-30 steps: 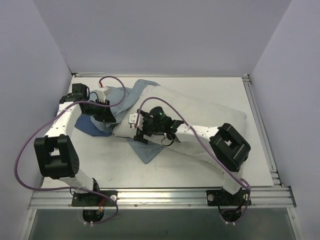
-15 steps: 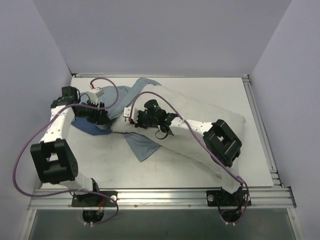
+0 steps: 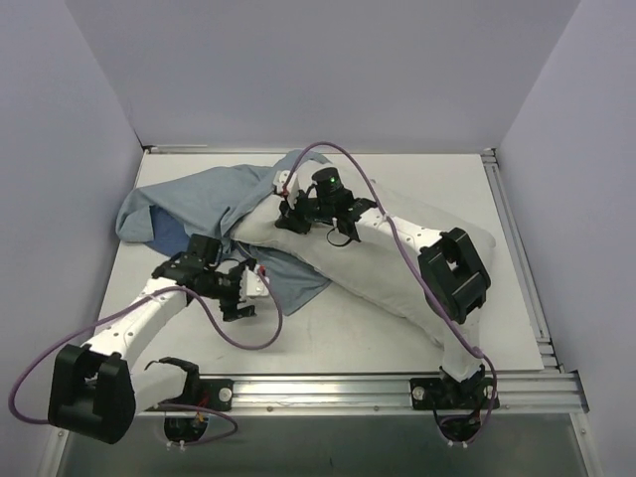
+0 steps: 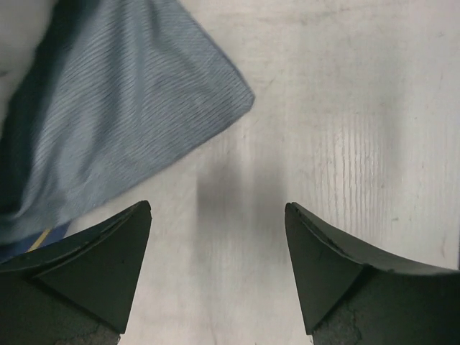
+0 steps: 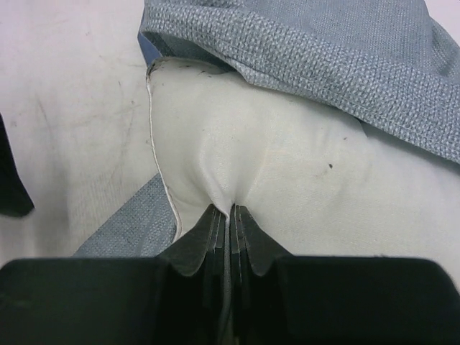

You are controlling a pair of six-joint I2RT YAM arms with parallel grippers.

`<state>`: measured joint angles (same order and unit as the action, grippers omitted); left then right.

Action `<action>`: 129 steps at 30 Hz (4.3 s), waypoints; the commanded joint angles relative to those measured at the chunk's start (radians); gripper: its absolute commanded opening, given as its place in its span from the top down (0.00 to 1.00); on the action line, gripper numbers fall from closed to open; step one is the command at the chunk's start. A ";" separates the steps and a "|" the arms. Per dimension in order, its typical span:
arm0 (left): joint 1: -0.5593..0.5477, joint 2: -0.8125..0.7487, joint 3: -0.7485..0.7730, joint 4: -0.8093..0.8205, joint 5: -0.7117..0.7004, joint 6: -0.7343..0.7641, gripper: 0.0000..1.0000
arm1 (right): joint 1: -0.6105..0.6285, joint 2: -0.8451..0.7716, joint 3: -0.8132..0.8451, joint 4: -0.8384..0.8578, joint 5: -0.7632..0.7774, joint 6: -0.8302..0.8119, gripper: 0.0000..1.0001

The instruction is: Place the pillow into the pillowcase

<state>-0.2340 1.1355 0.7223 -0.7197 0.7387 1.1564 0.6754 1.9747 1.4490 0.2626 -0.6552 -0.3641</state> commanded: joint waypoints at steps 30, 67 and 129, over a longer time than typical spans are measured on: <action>-0.494 0.072 0.155 -0.226 0.243 0.140 1.00 | -0.089 0.113 0.281 -0.080 0.000 0.185 1.00; 0.051 0.343 0.351 0.416 -0.377 -0.939 0.58 | -0.083 -0.093 -0.156 -0.034 -0.060 0.198 1.00; -0.191 1.146 1.606 0.121 -0.481 -1.121 0.20 | -0.536 0.168 0.496 -0.757 -0.224 0.465 0.05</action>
<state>-0.4141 2.2707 2.2360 -0.5655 0.2970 0.0635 0.0875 2.2307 1.9827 -0.4747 -0.7513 0.1009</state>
